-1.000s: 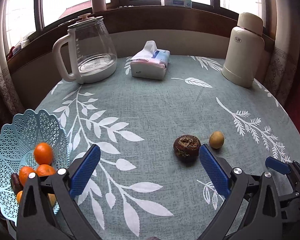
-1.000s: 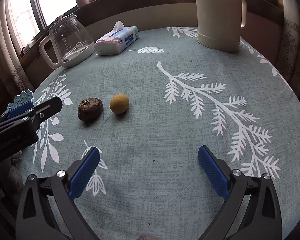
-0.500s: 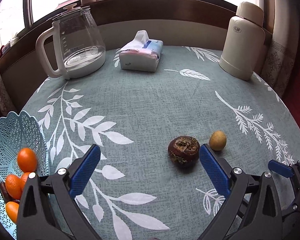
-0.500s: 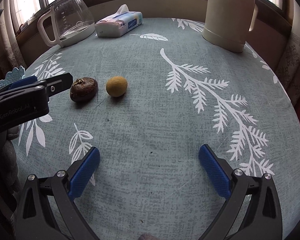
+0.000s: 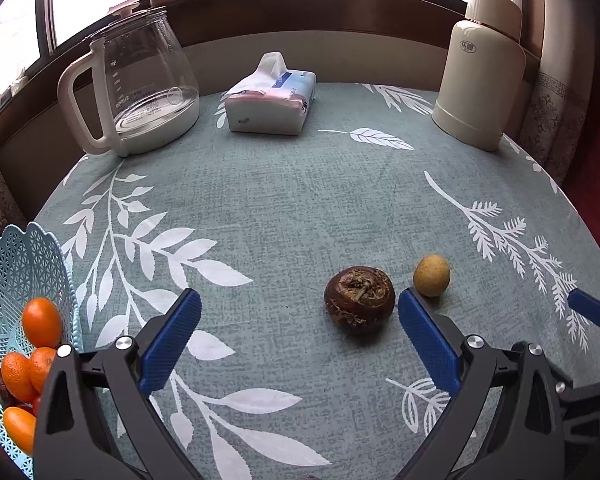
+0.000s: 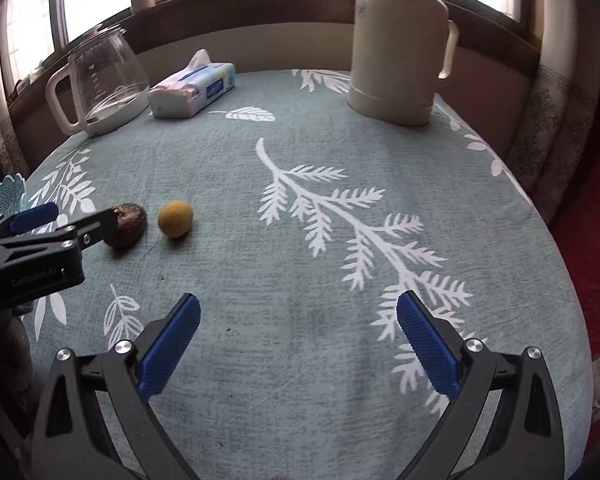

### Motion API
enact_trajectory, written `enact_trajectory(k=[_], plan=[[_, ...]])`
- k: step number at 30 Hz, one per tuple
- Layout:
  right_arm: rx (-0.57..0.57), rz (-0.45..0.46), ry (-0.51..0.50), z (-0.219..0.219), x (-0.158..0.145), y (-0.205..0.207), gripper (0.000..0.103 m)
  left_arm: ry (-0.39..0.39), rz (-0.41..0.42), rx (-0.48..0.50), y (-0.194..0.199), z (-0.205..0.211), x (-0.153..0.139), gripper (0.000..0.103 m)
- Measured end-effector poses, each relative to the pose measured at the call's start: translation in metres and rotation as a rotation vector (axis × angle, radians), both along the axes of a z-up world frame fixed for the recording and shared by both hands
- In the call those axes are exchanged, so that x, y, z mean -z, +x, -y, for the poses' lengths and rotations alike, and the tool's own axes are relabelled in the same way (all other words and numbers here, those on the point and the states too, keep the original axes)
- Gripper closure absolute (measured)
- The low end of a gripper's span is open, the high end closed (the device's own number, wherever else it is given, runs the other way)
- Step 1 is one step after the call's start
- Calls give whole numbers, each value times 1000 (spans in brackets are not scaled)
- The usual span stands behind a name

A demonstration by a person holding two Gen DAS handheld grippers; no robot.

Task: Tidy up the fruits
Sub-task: 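Close the left tool on the dark brown round fruit, then lift the dark brown fruit with the left tool while the right grasps the small tan fruit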

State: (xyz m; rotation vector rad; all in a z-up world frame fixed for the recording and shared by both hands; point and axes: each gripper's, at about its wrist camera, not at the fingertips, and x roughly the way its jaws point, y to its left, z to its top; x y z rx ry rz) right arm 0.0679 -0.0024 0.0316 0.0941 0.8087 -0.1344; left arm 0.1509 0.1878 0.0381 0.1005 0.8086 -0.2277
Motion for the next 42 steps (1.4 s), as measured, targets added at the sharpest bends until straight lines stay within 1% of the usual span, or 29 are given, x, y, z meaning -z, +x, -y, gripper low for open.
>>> enact_trajectory(k=[3, 5, 9, 12, 13, 15, 17, 18, 22, 23, 25, 33, 36, 39, 42], plan=[[45, 38, 61, 18, -5, -3, 5, -1, -12, 15, 2, 4, 5, 3], [58, 59, 88, 23, -7, -5, 5, -2, -21, 27, 4, 8, 8, 3], [65, 84, 103, 22, -9, -5, 5, -7, -47, 46, 9, 14, 12, 9], [65, 84, 136, 24, -7, -5, 5, -7, -58, 57, 11, 17, 14, 12], [65, 82, 144, 24, -6, -5, 5, -9, -64, 63, 12, 19, 15, 18], [65, 80, 150, 24, -5, -5, 5, -17, -79, 72, 14, 20, 17, 24], [59, 80, 149, 22, -4, -5, 5, -14, -81, 73, 14, 22, 17, 26], [55, 81, 148, 21, -5, -5, 5, -15, -79, 75, 14, 22, 17, 29], [38, 81, 144, 16, -4, -5, 5, -36, -76, 91, 13, 22, 16, 47], [35, 80, 143, 15, -3, -4, 5, -41, -75, 98, 13, 23, 15, 49], [32, 76, 145, 15, -2, -4, 6, -52, -72, 114, 11, 24, 14, 59], [17, 75, 149, 13, 1, -3, 11, -56, -39, 87, 1, 16, 7, 59], [5, 76, 150, 11, 2, -4, 16, -53, -12, 65, -5, 8, 0, 59], [-5, 79, 159, 11, 2, -4, 23, -49, 15, 39, -14, -2, -7, 59], [-17, 82, 166, 10, 2, -3, 31, -60, 28, 23, -23, -12, -10, 59]])
